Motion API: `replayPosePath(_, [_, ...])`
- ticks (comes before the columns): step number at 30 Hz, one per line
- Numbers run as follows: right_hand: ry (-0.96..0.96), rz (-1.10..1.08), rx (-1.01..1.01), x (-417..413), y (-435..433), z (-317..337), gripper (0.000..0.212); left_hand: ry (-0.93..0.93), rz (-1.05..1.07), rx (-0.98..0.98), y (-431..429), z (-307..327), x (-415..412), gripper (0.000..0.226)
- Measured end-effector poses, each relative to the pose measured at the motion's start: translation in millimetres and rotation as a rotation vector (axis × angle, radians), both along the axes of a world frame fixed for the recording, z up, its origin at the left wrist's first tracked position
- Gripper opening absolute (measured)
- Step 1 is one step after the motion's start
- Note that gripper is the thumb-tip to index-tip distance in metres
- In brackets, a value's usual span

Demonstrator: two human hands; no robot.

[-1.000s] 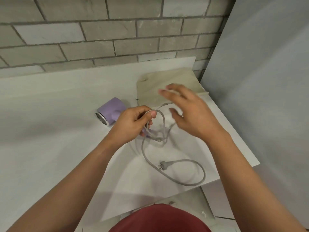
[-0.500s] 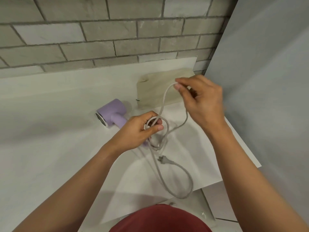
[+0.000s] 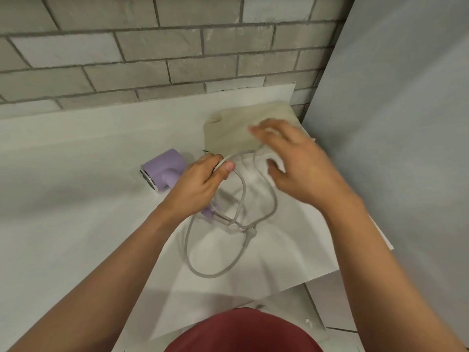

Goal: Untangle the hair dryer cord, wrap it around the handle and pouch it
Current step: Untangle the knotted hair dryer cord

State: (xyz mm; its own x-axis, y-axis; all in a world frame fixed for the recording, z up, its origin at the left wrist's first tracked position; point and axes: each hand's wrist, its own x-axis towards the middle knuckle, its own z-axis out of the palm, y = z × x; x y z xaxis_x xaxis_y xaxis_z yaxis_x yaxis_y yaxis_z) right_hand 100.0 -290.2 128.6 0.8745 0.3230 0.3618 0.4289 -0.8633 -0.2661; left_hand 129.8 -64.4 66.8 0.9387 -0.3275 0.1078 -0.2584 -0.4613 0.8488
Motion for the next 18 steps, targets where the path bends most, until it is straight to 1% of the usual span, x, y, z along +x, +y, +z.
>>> replayPosePath(1, [0.017,0.057,-0.038,-1.5,7.6,-2.2,0.059,-0.009,-0.012,0.013,-0.4,0.5,0.2,0.04])
replayPosePath(3, [0.051,0.08,-0.078,-1.4,18.9,-7.8,0.045,-0.029,-0.037,0.03,-0.3,2.6,-1.9,0.04])
replayPosePath(6, [0.067,0.1,-0.06,2.5,23.9,-12.0,0.032,-0.106,-0.092,0.083,3.0,1.8,-5.8,0.047])
replayPosePath(8, [0.071,0.115,-0.032,5.0,23.6,-11.3,0.029,-0.122,-0.122,0.11,6.2,-0.8,-8.0,0.049])
replayPosePath(10, [0.127,0.145,-0.026,8.3,24.5,-11.4,0.03,-0.12,-0.136,0.107,8.5,-3.8,-7.8,0.05])
replayPosePath(12, [0.161,0.163,-0.073,11.0,28.0,-12.3,0.027,-0.118,-0.132,0.1,9.7,-6.5,-7.1,0.048])
replayPosePath(14, [0.102,0.122,-0.103,13.9,28.1,-10.4,0.024,-0.106,-0.118,0.1,10.1,-9.0,-6.9,0.044])
replayPosePath(15, [0.042,0.079,-0.063,15.4,26.2,-7.5,0.025,-0.09,-0.107,0.098,10.6,-10.5,-7.0,0.041])
replayPosePath(16, [-0.03,0.021,0.024,16.7,22.5,-3.1,0.026,-0.077,-0.096,0.094,11.5,-12.0,-7.3,0.041])
replayPosePath(18, [-0.191,-0.11,0.228,18.9,10.8,9.9,0.024,-0.072,-0.09,0.068,13.4,-14.3,-9.1,0.049])
